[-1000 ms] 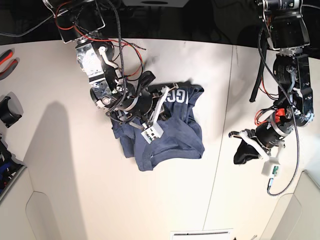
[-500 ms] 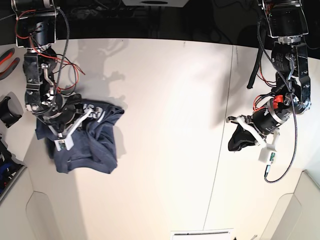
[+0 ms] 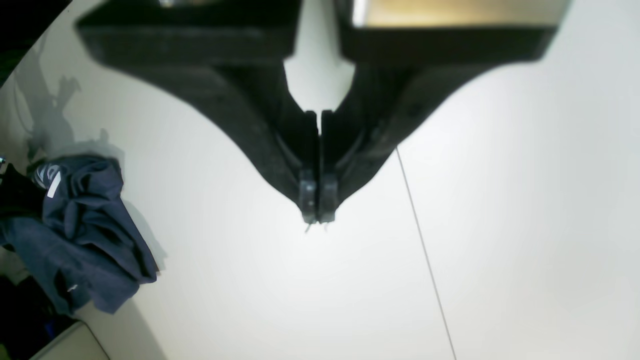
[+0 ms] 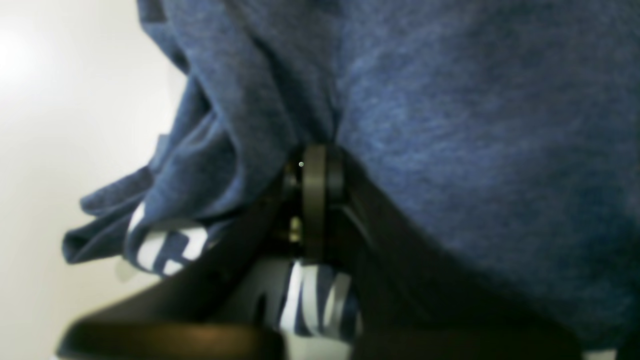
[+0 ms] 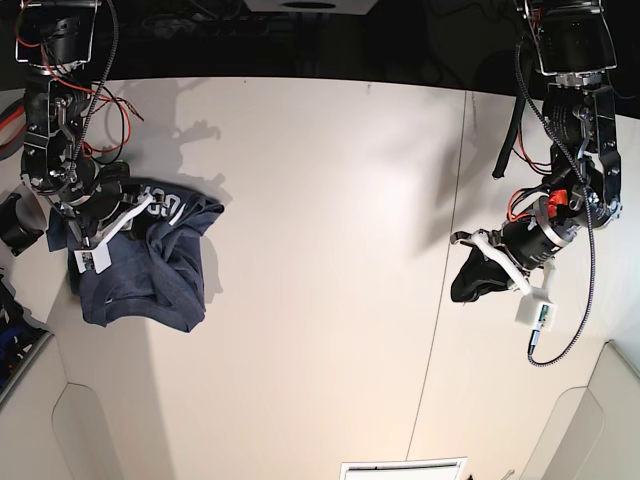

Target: Layout the t-shirt on the table in an organized manner, then fold the t-shirt properly

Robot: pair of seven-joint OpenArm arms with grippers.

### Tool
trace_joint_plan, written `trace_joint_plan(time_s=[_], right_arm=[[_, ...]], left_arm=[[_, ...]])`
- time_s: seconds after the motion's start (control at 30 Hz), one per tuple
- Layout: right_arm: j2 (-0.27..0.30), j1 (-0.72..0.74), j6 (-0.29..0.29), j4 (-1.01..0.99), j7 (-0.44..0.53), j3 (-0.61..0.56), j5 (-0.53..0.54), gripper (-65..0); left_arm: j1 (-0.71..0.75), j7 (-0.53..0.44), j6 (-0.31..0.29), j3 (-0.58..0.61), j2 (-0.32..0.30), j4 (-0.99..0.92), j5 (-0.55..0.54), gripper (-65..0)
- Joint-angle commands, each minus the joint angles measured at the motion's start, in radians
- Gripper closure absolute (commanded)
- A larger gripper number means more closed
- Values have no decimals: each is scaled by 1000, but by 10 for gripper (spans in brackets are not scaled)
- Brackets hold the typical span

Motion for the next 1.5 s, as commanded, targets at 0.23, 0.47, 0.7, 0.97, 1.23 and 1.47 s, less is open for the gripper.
trace_joint_plan(time_s=[0.23,0.47,0.7,0.97,1.23,1.47], right_arm=[[85,-16,-16,4,-98,87,-51,0],[101,-26,-15,4,-108,117,-12,0],[101,4,20,5,-88,117,73,0],[101,158,22,29,-84,117,152,0],[101,311,76,66,-70,117,195,0],[101,221,142,420,-75,128,261,0]], left_arm=[[50,-18,-41,-4,-9,18,-44,0],[82,-18,-81,-4,-5,18,-105,0],[82,-31,-95,-4,20,18,-133,0],[48,-46,-116,-4,19,26,-305,0],[-9,-46,-116,-17,18,26,-306,0],[-19,-16,-116,-167,10,114,-307,0]])
